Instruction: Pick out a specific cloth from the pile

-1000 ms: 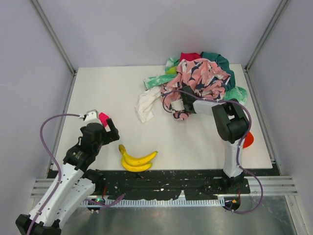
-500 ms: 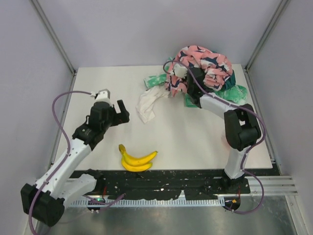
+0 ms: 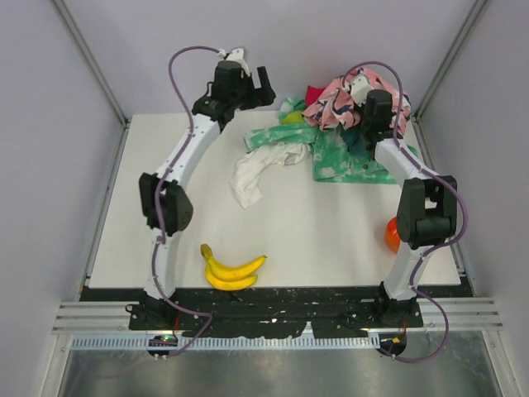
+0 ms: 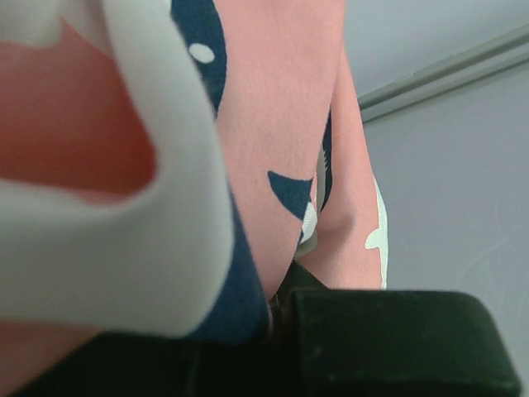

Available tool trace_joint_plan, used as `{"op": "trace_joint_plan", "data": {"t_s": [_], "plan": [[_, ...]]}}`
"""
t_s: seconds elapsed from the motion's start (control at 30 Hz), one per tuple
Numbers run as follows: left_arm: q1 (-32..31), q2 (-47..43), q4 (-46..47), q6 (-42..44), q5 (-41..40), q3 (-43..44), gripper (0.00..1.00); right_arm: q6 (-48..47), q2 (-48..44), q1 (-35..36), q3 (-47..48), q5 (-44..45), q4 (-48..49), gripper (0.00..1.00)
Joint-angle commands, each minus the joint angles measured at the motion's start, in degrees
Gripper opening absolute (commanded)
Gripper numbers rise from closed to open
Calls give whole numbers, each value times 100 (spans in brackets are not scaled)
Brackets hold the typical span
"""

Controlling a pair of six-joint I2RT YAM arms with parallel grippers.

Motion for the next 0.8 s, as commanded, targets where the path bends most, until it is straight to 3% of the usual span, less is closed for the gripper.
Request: {"op": "trace_joint_plan", "data": {"t_s": [0.0, 0.13, 0.27, 0.4, 0.6, 0.63, 0.77], "plan": [[-22, 2059, -513, -499, 918, 2817, 99, 498, 102, -283, 389, -259, -506, 5], [-22, 2511, 1972, -1999, 1220, 1997, 100, 410, 119, -406, 196, -373, -473, 5], [-145, 3151, 2047, -2267, 964, 2696, 98, 436, 75, -477, 11, -557, -472, 5], [-347, 3338, 2258, -2346, 517, 2601, 92, 427, -21, -485, -129, -760, -507, 5], [-374, 3794, 2759, -2969, 638, 2786, 73, 349, -205, -477, -314, -804, -472, 5], [-382, 3795, 2820, -3040, 691, 2724, 64, 348, -223, -477, -358, -778, -446, 5], [-479, 3628, 2900, -2936, 955, 2540, 44, 357, -232, -477, -367, -769, -437, 5]]}}
